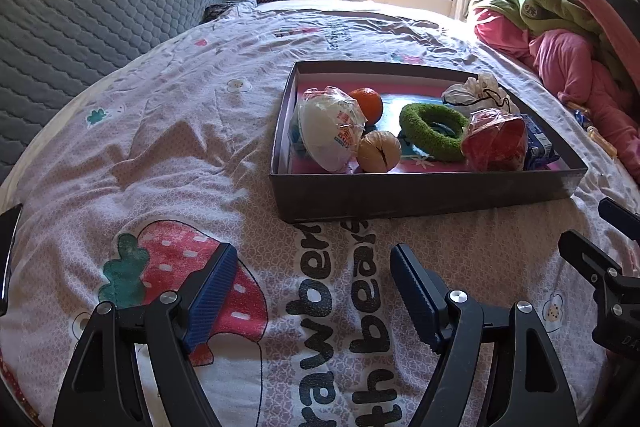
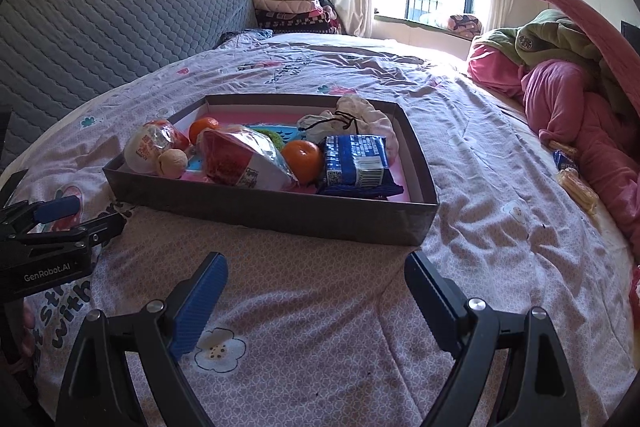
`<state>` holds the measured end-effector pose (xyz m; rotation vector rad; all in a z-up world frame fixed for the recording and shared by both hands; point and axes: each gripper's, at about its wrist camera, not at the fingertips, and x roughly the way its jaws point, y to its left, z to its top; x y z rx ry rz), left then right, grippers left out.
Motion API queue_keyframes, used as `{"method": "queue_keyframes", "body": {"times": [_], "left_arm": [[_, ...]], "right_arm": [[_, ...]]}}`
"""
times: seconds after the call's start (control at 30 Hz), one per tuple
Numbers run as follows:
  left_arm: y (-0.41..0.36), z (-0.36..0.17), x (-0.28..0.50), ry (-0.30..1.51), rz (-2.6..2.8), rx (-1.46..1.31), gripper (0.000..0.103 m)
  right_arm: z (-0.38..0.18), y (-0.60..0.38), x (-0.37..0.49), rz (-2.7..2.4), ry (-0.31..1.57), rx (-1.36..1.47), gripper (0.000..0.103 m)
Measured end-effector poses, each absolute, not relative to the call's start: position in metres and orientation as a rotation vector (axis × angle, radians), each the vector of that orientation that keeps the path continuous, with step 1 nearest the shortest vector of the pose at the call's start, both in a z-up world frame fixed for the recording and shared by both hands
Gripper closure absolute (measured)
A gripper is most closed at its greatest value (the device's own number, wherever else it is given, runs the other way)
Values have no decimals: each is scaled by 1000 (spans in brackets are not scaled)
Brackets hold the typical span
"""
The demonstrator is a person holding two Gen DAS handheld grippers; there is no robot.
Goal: Organize objects
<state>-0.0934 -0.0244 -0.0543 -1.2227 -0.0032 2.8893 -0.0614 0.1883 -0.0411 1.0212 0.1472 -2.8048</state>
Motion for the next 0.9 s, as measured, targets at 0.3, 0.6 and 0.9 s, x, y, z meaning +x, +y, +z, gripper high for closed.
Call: {"method": "queue_keyframes", "body": {"times": [0.3,0.6,0.9], "left_arm": [[-21,-57,-92,2,2885,-1214,23],[-19,-59,-93,3,2882,-1210,23],[-18,-61,-93,5,2890,-1200,23]], "right_arm": [[-45,183,-61,-2802,147,1019,13],[-50,185,-63,-2804,121,1034,13],[-50,178,-61,-2803,136,1023,13]]}}
